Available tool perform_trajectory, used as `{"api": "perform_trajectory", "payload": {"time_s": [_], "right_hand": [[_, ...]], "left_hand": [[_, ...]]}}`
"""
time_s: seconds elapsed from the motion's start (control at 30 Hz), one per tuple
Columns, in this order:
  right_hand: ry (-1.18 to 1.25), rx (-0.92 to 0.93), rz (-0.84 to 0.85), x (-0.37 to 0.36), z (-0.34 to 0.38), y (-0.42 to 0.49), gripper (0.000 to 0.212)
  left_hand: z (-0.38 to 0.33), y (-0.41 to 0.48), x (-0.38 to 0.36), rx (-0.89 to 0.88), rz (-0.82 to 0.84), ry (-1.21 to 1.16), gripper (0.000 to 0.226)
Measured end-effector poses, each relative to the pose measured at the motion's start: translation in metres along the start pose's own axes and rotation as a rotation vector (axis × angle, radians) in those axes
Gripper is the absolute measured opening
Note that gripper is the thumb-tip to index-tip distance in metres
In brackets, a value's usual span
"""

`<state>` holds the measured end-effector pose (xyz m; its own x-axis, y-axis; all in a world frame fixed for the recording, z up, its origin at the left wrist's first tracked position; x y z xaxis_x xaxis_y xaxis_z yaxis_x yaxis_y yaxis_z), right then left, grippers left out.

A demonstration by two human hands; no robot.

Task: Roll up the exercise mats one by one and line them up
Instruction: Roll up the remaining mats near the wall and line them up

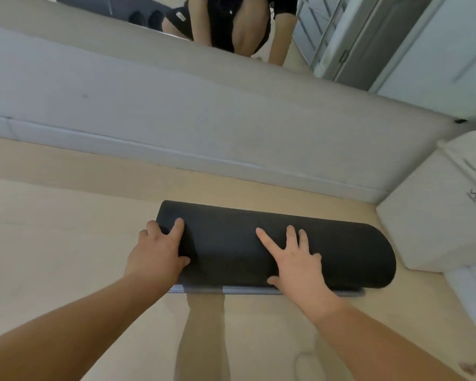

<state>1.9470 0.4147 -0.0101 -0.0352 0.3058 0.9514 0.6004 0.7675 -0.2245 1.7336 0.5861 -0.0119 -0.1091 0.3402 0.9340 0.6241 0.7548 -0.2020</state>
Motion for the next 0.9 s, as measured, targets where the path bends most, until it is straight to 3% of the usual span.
{"api": "perform_trajectory", "payload": {"time_s": [0.23,0.47,0.7,0.8,0.9], "right_hand": [[0.013,-0.093,-0.033,-0.011,-0.091,0.052,0.122],[0.003,-0.121,-0.099,-0.018,-0.155,0.118,0.121],[0.0,-0.165,-0.137,-0.016,-0.199,0.175,0.121],[0.029,-0.153,-0.122,-0.019,-0.202,0.19,0.12],[0.07,-0.146,-0.087,-0.019,-0.205,0.2,0.119]], "left_hand": [[-0.084,0.056,-0.019,-0.117,-0.005,-0.016,0.069],[-0.141,0.115,-0.035,-0.179,0.075,-0.059,0.083],[-0.182,0.193,-0.041,-0.16,0.292,0.018,0.099],[-0.184,0.205,-0.037,-0.154,0.226,0.104,0.095],[-0.19,0.204,-0.031,-0.174,0.098,0.114,0.076]]}}
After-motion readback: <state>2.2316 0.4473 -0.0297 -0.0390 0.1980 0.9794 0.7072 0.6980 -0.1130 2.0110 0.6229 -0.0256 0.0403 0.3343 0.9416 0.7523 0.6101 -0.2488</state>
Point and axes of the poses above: each hand's wrist, its own y-axis towards the middle knuckle, its own x-axis out of the back of the hand, z = x × y, the point moved 10 cm from there along y, towards the middle knuckle, and after that the axes turned 2 degrees about -x, right-handed, at the moved point
